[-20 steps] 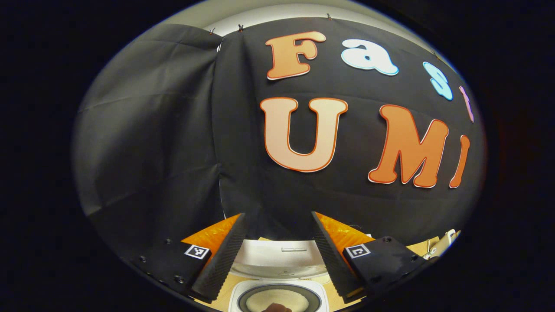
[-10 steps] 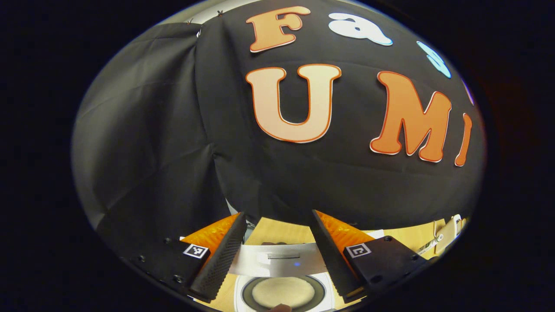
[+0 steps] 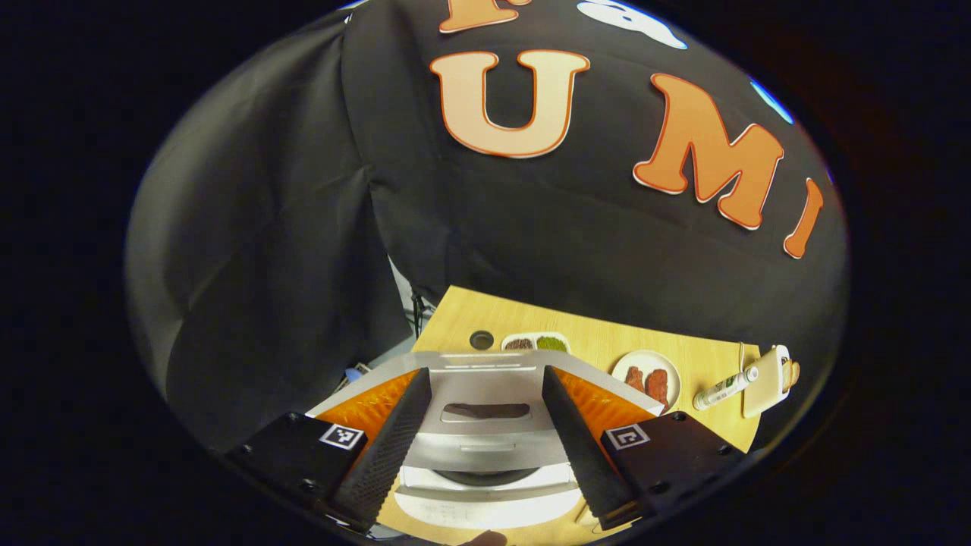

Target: Close the left gripper, press the button to open the rice cooker; take a wooden spoon from the chopstick holder with the right hand, scoop a spoonful of rice and pour it into the rice cooker, then put the wooden spoon back into the chopstick holder.

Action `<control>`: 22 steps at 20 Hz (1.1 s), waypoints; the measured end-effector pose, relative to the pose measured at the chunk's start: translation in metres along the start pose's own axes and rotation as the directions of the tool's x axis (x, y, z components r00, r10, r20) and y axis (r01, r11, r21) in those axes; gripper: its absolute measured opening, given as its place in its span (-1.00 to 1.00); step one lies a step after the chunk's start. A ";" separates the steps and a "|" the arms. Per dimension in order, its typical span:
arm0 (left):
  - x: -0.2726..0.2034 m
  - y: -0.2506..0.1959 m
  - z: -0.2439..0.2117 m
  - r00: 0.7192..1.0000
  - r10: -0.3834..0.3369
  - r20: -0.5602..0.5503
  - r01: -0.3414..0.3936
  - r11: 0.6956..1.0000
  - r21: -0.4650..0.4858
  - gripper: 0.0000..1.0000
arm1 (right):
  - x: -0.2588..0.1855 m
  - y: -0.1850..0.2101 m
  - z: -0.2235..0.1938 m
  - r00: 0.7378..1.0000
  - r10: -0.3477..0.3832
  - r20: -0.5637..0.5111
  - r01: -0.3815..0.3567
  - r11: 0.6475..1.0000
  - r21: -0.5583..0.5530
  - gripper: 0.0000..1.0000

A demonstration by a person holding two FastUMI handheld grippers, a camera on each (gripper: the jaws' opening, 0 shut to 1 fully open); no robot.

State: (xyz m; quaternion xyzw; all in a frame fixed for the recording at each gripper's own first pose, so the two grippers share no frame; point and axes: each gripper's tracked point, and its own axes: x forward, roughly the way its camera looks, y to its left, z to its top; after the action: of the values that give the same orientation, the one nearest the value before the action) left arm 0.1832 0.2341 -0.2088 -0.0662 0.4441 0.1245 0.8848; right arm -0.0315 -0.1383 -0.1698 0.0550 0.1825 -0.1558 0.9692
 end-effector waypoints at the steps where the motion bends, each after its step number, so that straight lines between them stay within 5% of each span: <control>1: 0.002 0.000 -0.011 1.000 0.002 -0.016 -0.002 1.000 0.009 1.00 | 0.000 0.001 0.000 1.000 0.009 -0.002 -0.009 1.000 0.002 0.80; 8: 0.012 0.001 -0.079 0.984 0.007 -0.176 -0.006 1.000 0.007 1.00 | 0.002 0.002 -0.007 0.999 0.050 -0.021 -0.050 0.999 -0.002 0.80; 14: 0.042 -0.006 -0.153 0.924 0.021 -0.382 -0.037 0.999 -0.035 1.00 | 0.003 0.008 -0.011 0.997 0.077 -0.031 -0.077 0.997 -0.019 0.80; 15: 0.049 -0.004 -0.144 0.944 0.031 -0.328 -0.043 0.999 -0.029 1.00 | 0.002 0.009 -0.009 0.996 0.081 -0.031 -0.081 0.996 -0.024 0.80; 16: 0.049 -0.006 -0.153 0.930 0.032 -0.366 -0.048 0.998 -0.035 0.99 | 0.001 0.010 -0.009 0.996 0.084 -0.032 -0.085 0.996 -0.029 0.80; 22: 0.043 -0.008 -0.145 0.960 0.037 -0.277 -0.056 0.996 -0.063 1.00 | 0.001 0.014 -0.013 0.995 0.097 -0.038 -0.098 0.994 -0.046 0.80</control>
State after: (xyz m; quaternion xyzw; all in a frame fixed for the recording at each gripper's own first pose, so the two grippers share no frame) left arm 0.0985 0.2005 -0.3293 -0.1034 0.5597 0.1505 0.8083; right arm -0.0306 -0.1233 -0.1812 0.0433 0.2007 -0.1028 0.9733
